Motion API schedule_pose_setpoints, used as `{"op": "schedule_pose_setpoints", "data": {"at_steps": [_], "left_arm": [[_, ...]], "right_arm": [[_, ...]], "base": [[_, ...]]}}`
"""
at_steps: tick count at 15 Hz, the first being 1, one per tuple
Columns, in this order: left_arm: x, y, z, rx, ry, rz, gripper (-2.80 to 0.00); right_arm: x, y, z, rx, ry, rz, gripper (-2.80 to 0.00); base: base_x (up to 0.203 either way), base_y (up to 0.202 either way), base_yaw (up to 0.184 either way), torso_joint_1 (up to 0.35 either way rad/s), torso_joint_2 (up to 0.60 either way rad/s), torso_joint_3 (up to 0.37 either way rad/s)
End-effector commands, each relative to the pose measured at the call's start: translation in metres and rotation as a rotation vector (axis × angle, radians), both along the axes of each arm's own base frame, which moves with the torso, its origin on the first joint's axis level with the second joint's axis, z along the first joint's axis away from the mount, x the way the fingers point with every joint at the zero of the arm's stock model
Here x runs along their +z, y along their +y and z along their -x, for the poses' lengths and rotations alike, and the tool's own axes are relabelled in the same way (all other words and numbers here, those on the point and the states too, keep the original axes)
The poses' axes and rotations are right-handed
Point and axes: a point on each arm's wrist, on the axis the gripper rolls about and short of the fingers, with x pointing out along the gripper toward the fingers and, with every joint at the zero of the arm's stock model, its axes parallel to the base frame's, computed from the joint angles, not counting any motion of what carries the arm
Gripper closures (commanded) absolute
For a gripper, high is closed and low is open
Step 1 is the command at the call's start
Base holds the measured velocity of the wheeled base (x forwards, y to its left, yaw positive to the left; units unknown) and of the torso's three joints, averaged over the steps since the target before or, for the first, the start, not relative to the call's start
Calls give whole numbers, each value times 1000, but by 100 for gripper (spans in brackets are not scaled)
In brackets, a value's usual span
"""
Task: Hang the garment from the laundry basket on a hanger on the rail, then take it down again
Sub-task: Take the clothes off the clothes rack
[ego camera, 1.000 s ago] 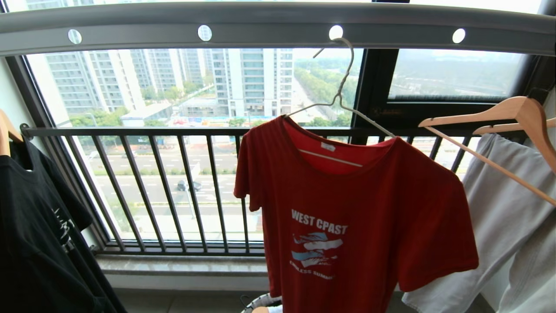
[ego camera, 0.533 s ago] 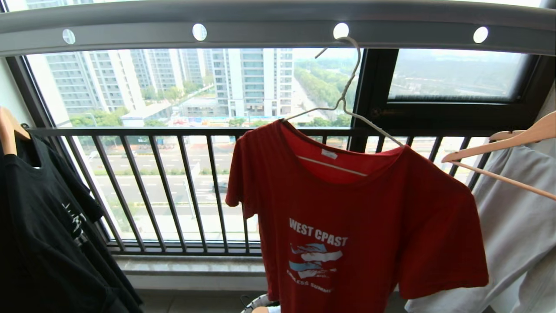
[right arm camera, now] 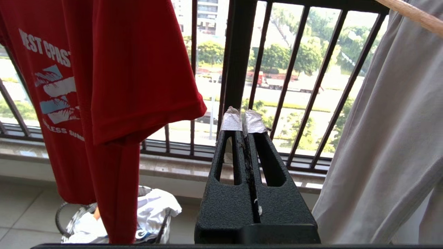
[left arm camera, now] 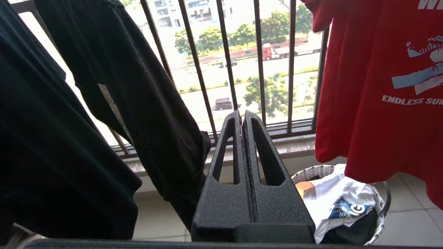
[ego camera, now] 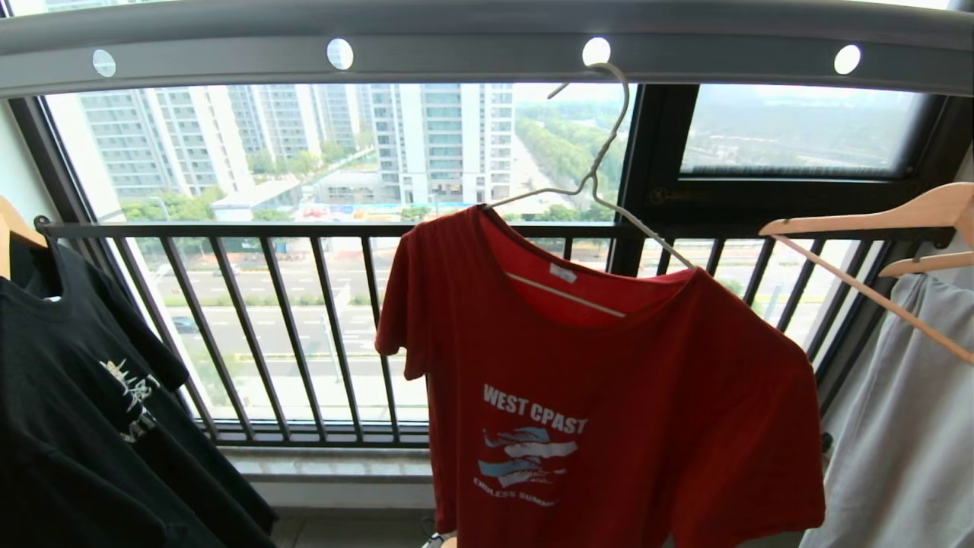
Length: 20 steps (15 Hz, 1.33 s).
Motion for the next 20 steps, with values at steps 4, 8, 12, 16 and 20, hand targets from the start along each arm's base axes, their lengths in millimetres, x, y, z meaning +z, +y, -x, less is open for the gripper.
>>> {"op": "schedule_pose_setpoints", "data": {"at_steps": [4,8,12,16,20], "left_arm": [[-1,0,0,5,7,64,0],[-1,0,0,5,6,64,0],[-1,0,0,5,6,64,0],[-1,0,0,5,8,64,0],[-1,0,0,5,8,64,0]], "right_arm": [[-10,-1,-1,-30,64,39,0],[-10,-1,-2,-33,62,13,0],[-9,-1,-1,-33,61,13,0],[-9,-1,-1,-33,61,13,0],[-10,-1,-2,-33,62,13,0]], "base": [[0,0,0,0,0,0],[0,0,0,0,0,0],[0,0,0,0,0,0],[0,0,0,0,0,0],[0,0,0,0,0,0]]}}
